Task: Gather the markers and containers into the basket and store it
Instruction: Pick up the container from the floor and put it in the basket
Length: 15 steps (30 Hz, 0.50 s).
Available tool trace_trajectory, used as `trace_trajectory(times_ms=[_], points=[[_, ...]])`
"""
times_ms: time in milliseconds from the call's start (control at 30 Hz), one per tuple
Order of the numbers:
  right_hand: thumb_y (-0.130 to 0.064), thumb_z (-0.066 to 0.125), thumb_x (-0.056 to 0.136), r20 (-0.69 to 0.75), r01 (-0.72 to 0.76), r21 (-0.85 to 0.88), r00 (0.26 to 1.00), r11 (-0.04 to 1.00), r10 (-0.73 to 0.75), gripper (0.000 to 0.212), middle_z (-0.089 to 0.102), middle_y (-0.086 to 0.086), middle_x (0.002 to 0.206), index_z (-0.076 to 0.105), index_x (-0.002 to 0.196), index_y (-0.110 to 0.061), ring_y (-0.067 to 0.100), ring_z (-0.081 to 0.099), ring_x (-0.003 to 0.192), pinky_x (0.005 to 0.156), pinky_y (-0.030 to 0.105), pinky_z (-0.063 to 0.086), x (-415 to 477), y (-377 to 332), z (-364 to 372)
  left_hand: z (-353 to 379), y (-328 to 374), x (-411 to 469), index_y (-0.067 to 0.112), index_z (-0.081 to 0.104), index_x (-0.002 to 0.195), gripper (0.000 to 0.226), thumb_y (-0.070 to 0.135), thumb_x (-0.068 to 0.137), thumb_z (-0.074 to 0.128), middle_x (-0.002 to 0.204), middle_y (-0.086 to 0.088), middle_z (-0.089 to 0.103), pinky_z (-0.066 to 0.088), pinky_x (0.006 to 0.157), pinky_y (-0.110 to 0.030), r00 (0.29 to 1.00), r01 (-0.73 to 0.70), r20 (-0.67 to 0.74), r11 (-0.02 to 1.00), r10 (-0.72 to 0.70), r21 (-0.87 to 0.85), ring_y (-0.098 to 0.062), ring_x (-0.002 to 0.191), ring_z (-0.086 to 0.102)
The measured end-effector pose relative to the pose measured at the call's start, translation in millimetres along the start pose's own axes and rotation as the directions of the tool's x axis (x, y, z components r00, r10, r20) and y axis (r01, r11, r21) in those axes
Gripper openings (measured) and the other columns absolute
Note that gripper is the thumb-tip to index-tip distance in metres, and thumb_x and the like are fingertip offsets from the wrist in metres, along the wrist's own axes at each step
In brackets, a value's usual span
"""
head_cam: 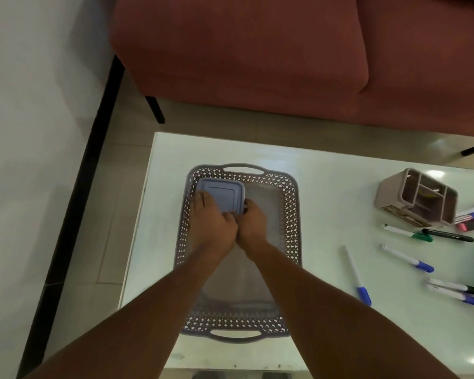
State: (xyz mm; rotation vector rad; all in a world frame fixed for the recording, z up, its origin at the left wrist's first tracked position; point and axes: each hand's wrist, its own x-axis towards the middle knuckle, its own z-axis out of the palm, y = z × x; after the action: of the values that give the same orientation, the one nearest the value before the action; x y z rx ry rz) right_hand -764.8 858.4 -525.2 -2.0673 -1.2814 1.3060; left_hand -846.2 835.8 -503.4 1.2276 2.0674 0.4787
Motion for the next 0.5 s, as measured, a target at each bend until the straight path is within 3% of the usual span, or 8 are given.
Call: trace_trajectory(times_ms=[100,233,367,500], points=[[-0.011,0.064,0.085,-0.006,0.012,0.051,1.0,0.999,-0.012,0.027,0.069,0.007,0.098,0.06,0.112,-0.011,0.024,0.065,0.088,0.075,0.032,0.052,-4,3,3,0,-7,2,-0.007,0.027,0.146,0.068,0.018,0.088,0.054,0.15,-0.024,0.034,0.026,0.117,-0.045,1.0,-0.014,0.009,0.999,0.014,0.034,-0.035,0.14,0.03],[-0.021,0.065,0.087,0.033,0.002,-0.017,0.999,1.0,-0.001,0.032,0.062,0.006,0.095,0.055,0.114,-0.008,0.022,0.06,0.087,0.07,0.028,0.044,-8,9,-2,2,-11,-10,-0.002,0.022,0.149,0.064,0.02,0.095,0.048,0.155,-0.02,0.027,0.02,0.121,-0.04,0.996,-0.091,-0.013,0.989,0.093,0.112,-0.031,0.144,0.023],[-0.023,0.059,0.089,-0.017,0.036,-0.082,0.999,0.996,-0.038,0.054,0.055,0.01,0.134,0.042,0.139,-0.01,0.026,0.055,0.119,0.095,0.035,0.048,-15,21,-28,14,0,-32,-0.003,0.044,0.134,0.045,0.012,0.092,0.048,0.135,-0.019,0.048,0.043,0.105,-0.045,0.952,-0.291,-0.033,0.935,0.304,0.202,-0.032,0.126,0.044],[-0.031,0.052,0.095,-0.069,0.212,-0.17,0.972,0.962,-0.226,0.041,0.057,0.0,0.131,0.046,0.135,-0.02,0.018,0.058,0.114,0.094,0.036,0.051,-22,37,-86,44,37,-58,-0.001,0.058,0.117,0.041,0.02,0.092,0.034,0.117,-0.016,0.059,0.049,0.094,-0.04,0.88,-0.463,-0.024,0.867,0.475,0.183,-0.03,0.111,0.054]])
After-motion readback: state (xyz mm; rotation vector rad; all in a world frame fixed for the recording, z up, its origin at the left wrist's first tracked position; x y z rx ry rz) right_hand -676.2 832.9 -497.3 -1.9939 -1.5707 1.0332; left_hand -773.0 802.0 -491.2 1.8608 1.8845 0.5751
